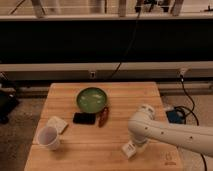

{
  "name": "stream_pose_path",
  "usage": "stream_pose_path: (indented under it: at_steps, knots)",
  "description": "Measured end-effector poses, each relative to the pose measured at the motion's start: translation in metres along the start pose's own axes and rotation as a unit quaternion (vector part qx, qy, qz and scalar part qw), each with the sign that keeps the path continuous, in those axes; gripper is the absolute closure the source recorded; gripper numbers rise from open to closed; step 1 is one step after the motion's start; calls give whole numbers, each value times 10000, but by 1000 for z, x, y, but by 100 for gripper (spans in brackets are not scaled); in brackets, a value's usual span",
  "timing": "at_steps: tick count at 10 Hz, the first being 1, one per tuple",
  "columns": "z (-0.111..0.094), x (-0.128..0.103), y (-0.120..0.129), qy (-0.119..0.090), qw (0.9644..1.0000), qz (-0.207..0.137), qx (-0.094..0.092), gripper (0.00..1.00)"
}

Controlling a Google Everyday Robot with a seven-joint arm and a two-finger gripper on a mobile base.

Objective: Place the bottle in the ceramic bowl

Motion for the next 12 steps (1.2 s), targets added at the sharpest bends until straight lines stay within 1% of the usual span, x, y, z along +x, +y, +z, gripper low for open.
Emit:
stream_pose_path:
  at_steps: [1, 9, 12]
  knots:
    - [-3, 0, -2, -5, 10000, 14, 14, 99]
    - [-10, -2, -9, 67, 10000, 13, 30, 99]
    - [-14, -12, -19, 94, 9999, -22, 45, 99]
